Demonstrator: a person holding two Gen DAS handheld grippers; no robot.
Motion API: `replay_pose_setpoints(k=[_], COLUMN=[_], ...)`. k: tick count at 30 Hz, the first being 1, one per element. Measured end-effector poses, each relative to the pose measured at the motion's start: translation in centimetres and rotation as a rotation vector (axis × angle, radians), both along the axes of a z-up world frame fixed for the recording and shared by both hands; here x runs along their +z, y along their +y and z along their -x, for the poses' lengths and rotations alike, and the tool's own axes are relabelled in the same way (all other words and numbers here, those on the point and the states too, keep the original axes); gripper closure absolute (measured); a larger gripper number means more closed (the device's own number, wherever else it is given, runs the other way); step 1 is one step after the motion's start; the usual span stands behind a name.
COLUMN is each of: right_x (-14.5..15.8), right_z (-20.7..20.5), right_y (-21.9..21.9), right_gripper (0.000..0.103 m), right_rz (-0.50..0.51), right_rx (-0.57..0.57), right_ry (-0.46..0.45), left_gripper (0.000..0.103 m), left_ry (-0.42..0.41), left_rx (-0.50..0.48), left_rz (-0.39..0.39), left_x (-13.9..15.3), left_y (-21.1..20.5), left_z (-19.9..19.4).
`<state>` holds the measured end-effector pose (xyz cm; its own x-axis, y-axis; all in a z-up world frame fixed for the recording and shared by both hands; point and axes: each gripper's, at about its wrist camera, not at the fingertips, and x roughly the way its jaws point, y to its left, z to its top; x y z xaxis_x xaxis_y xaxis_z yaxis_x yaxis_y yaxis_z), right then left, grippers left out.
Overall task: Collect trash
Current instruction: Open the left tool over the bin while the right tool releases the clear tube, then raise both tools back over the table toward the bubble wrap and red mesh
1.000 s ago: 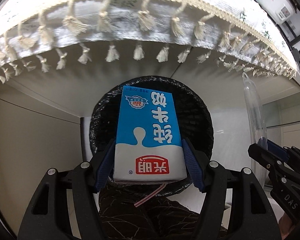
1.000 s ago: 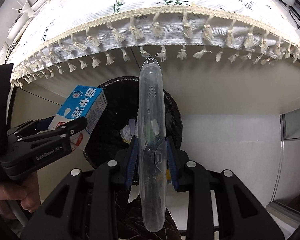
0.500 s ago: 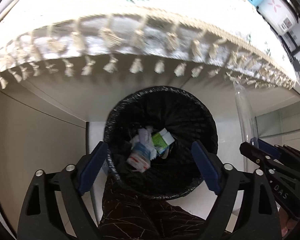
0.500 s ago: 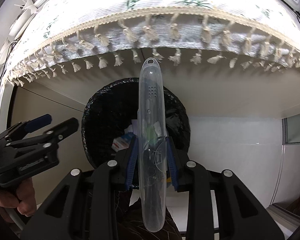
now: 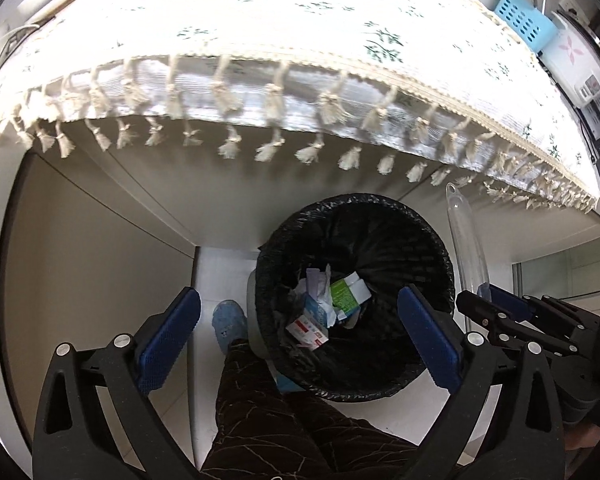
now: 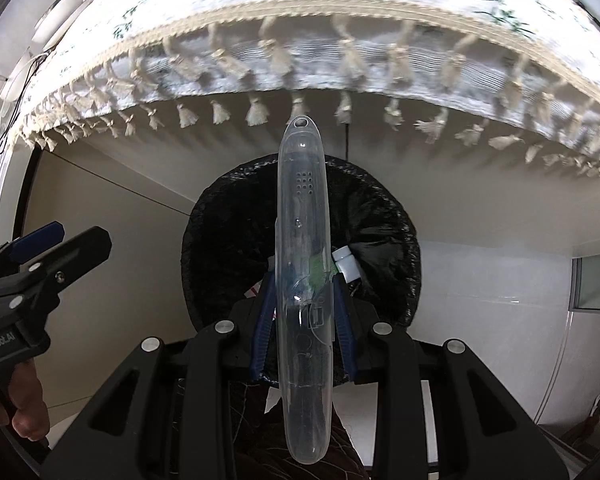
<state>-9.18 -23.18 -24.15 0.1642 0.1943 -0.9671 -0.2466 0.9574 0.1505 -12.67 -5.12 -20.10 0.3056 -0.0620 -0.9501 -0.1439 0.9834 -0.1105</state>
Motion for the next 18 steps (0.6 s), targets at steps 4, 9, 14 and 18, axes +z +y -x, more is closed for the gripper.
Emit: replay_pose_setpoints(k=[4, 9, 14, 18], right_x=[0.6, 2.1, 4.7, 7.0], right_z=[0.2, 0.0, -0.1, -0.3], right_y=[-0.6, -0.8, -1.4, -1.7], right_gripper=[0.072, 0.051, 0.036, 0.027], right_rz=[0.013, 0.026, 0.037, 0.037], right_rx=[0.001, -0.01, -0.009, -0.02], right_ry=[-0.013, -0.044, -0.094, -0.134], left_gripper=[0.006, 0.006, 0.006, 0.006], left_ry=[0.003, 0.003, -0.011, -0.027], left_rx=[0.009, 0.006, 0.003, 0.003], left_rz=[-0.001, 0.005, 0.017, 0.026], left_x=[0.0, 0.3, 1.5, 3.0], left_y=[0.5, 0.6, 0.7, 0.8], left_z=[-0.1, -0.2, -0.2, -0.1])
